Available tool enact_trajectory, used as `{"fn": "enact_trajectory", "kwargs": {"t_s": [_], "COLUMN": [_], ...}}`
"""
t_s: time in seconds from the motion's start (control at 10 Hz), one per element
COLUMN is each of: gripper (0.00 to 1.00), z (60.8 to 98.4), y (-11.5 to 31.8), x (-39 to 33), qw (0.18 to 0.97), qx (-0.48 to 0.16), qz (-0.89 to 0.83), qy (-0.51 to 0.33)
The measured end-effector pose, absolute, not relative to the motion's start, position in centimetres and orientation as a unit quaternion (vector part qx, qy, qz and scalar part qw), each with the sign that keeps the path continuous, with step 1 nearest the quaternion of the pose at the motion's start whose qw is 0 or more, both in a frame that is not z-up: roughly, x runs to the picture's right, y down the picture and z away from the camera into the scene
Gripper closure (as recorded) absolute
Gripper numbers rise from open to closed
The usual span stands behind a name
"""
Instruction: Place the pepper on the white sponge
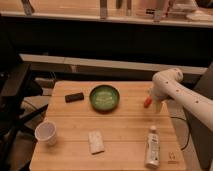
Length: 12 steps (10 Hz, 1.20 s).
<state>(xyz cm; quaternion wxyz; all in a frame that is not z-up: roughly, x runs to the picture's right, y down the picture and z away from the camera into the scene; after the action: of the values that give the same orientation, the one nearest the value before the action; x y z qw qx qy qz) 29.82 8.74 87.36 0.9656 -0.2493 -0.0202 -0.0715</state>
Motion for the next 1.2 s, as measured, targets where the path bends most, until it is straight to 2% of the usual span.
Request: {"fn": "enact_trajectory", "kwargs": {"t_s": [1.2], "gripper": [0.2], "z": [91.4], "y": [10.4], "x": [30.7], "qw": [0.954], "qx": [-0.289], "qz": [-0.075], "qy": [-0.026]}}
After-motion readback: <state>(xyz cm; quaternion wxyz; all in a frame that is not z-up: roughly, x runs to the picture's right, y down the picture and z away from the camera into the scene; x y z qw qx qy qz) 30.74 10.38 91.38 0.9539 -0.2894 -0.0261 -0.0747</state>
